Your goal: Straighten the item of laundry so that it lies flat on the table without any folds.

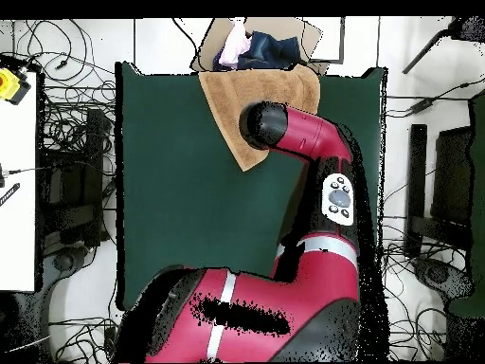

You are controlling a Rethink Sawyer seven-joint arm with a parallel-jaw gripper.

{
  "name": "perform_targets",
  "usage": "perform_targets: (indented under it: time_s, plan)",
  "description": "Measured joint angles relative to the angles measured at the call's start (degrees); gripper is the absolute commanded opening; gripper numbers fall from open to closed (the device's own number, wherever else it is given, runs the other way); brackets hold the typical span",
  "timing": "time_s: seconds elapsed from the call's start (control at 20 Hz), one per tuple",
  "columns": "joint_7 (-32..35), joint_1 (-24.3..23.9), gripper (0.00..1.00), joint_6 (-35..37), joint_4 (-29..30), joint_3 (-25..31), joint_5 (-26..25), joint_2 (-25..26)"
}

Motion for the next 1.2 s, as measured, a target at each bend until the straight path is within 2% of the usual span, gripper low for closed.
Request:
perform_targets:
  time_s: [0.65, 1.2]
  plan:
    - [0.00, -0.27, 0.00, 0.00, -0.62, -0.01, -0.27, 1.39]
    - [0.00, -0.26, 0.00, 11.00, -14.68, -0.02, 0.71, 10.36]
